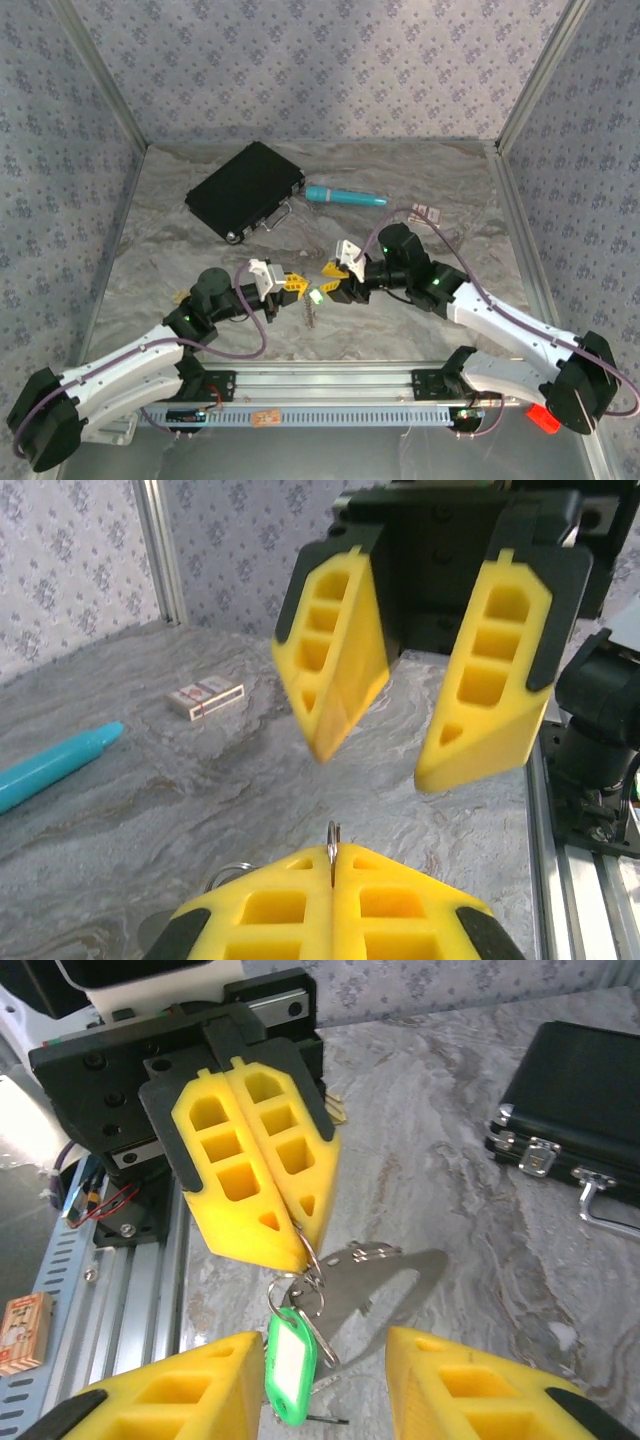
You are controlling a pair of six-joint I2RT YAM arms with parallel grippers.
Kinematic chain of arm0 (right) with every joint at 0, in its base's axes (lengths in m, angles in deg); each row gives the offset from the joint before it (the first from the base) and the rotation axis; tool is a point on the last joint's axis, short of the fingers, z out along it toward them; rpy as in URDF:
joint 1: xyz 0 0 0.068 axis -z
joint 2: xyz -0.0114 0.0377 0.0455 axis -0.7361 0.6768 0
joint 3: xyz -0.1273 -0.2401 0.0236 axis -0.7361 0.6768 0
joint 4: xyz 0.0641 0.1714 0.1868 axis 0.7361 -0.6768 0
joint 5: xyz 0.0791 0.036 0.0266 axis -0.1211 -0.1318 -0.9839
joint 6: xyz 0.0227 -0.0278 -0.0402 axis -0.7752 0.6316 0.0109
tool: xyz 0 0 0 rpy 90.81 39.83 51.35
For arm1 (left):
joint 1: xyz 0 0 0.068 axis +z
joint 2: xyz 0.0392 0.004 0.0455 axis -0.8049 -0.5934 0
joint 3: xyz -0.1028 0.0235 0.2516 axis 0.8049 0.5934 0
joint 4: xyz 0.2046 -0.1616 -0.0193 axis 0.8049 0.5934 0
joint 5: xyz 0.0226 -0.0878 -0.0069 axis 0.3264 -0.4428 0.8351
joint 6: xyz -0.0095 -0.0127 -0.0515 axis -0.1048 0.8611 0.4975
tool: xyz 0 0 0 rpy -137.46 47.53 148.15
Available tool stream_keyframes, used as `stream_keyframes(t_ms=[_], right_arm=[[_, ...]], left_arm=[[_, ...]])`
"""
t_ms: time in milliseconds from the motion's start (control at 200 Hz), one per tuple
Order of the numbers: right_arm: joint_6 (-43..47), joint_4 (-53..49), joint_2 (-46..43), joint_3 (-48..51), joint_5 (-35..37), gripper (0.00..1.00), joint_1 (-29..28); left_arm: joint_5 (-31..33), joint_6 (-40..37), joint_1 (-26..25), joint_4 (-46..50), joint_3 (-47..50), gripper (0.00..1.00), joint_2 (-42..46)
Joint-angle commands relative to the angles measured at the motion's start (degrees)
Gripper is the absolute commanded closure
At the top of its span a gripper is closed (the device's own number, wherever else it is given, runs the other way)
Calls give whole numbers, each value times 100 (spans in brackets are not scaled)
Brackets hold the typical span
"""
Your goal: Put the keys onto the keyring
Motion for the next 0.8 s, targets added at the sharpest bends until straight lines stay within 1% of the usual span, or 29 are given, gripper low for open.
stream_keyframes(t_ms=[0, 155, 330, 425, 660, 720, 795], right_arm=[[200, 381, 112, 14, -173, 65, -114], [186, 450, 307, -67, -273, 69, -152], [202, 428, 424, -101, -389, 79, -178], [189, 456, 444, -93, -423, 83, -181], [202, 469, 520, -149, -559, 87, -216], [221, 446, 541, -171, -599, 90, -227], [276, 352, 541, -201, -635, 99, -224]], left_arm=[[-345, -277, -69, -432, -52, 100, 72], [-417, -318, -112, -460, -70, 100, 53], [-416, -323, -140, -483, -79, 100, 46], [-421, -325, -154, -482, -78, 100, 40], [-353, -310, -167, -435, -87, 100, 41], [-334, -305, -164, -426, -87, 100, 31], [-220, -293, -164, -353, -109, 100, 37]])
